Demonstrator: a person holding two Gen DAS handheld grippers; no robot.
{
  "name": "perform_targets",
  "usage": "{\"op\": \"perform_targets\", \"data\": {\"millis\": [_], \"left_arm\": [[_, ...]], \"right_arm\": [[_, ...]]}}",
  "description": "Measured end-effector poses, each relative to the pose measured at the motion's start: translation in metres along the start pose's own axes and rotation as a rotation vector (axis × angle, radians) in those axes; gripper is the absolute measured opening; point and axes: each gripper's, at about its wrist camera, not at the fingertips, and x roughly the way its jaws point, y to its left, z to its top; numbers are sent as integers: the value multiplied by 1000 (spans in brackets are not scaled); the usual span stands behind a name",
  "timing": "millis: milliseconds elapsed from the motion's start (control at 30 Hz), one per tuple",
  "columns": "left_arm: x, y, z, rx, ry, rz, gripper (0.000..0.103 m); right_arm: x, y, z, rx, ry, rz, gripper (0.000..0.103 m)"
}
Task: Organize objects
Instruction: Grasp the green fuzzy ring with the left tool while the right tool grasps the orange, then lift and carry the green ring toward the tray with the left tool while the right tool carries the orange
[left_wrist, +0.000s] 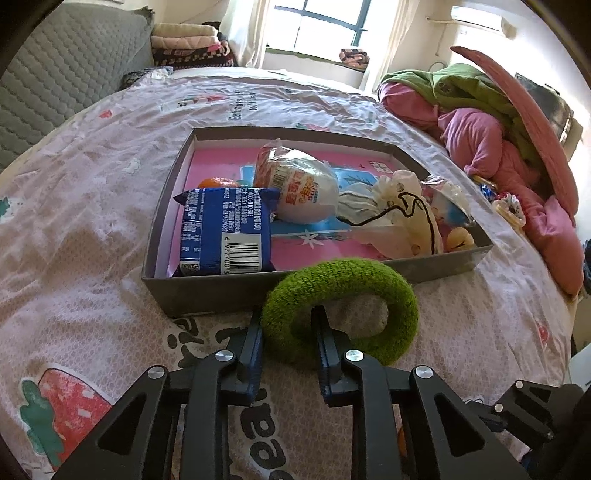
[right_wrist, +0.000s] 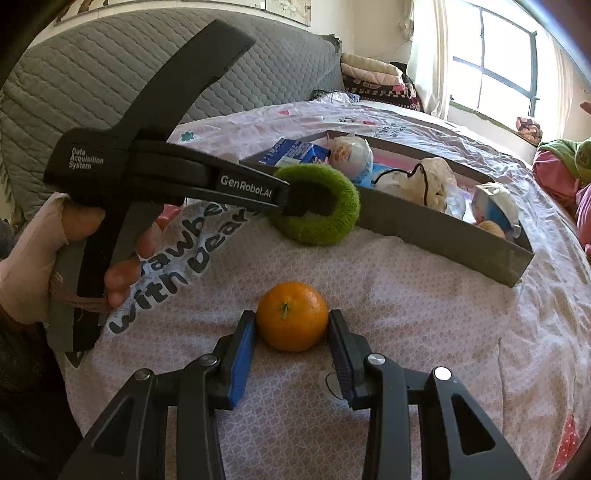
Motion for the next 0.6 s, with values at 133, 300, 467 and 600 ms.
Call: {"op": "perform_targets", "data": {"millis": [133, 300, 467, 600], "left_arm": [[-2, -2, 1, 12, -15, -2, 15], [-4, -7, 1, 35, -19, -4, 13], [-7, -8, 2, 38, -26, -9, 13], [-10, -9, 1, 43, -32, -9, 13]], "right_arm": [[-3, -6, 1, 33, -13, 29, 39], [-5, -9, 1, 48, -19, 38, 39], [-8, -11, 1, 52, -33, 43, 39], [-9, -14, 1, 66, -38, 45, 39]]}}
